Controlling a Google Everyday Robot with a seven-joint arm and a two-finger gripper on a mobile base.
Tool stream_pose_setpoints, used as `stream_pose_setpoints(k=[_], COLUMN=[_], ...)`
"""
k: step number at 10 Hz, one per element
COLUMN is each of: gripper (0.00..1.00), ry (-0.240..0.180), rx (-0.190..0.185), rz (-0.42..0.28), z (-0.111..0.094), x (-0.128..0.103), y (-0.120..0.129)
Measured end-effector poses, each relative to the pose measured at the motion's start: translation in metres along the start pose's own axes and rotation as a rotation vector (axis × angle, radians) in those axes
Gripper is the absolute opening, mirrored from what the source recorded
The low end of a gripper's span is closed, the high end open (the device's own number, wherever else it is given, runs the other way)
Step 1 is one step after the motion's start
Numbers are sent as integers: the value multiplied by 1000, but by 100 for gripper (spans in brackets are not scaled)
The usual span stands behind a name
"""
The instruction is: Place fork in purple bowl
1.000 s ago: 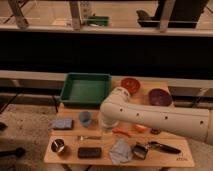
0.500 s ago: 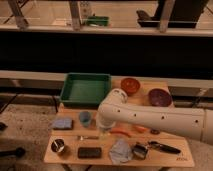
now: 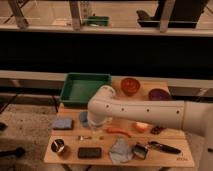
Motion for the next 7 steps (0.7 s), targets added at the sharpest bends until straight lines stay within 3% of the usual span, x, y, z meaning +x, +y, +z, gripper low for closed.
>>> stream_pose_setpoints(k=[2, 4, 7], gripper=[80, 80, 80], ry=[-19, -11, 7], rx=[16, 87, 125], rz=[-9, 8, 45], z=[4, 0, -8], x=[-4, -3, 1], y=[-4, -3, -1])
